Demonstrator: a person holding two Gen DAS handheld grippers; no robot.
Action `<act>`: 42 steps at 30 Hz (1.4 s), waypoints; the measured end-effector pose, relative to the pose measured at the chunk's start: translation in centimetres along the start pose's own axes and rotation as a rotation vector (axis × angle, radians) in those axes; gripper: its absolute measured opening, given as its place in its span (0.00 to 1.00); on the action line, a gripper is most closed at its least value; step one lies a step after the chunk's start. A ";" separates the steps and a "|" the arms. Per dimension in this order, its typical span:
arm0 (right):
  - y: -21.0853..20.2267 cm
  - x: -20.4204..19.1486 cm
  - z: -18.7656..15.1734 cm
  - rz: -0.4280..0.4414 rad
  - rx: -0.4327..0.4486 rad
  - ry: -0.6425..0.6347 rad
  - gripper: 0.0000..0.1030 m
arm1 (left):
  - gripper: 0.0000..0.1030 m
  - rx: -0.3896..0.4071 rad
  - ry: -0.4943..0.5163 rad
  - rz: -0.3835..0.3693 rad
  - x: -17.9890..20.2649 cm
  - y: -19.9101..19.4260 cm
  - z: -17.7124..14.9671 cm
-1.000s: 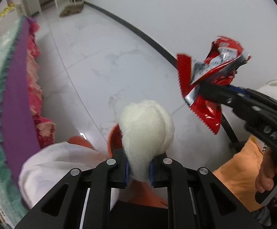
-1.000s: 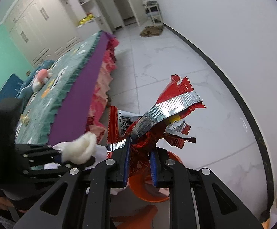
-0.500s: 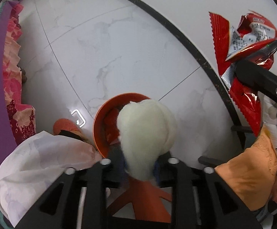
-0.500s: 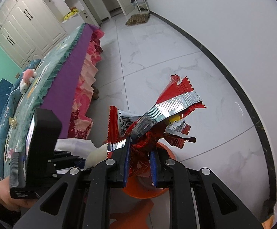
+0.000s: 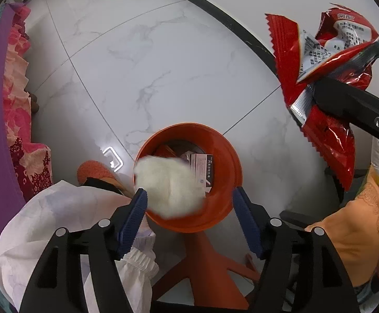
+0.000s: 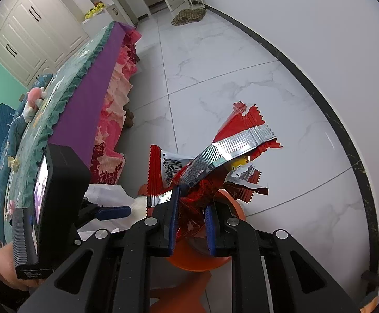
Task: Collect trash
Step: 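Open the left tool dropping the cotton ball while the right tool drops the wrappers into the bin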
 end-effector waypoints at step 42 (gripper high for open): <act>6.2 -2.6 -3.4 -0.061 -0.200 -0.043 0.43 | 0.78 0.033 -0.097 0.106 -4.4 -3.5 -3.0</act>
Point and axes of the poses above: each gripper's, at about its wrist camera, not at the fingertips, and y roughly the way its jaws point, x to its right, z to its top, the point moved 2 cm from there along y, roughly the way its jaws point, and after that the axes turned 9 degrees about y, right-handed, at the moved point
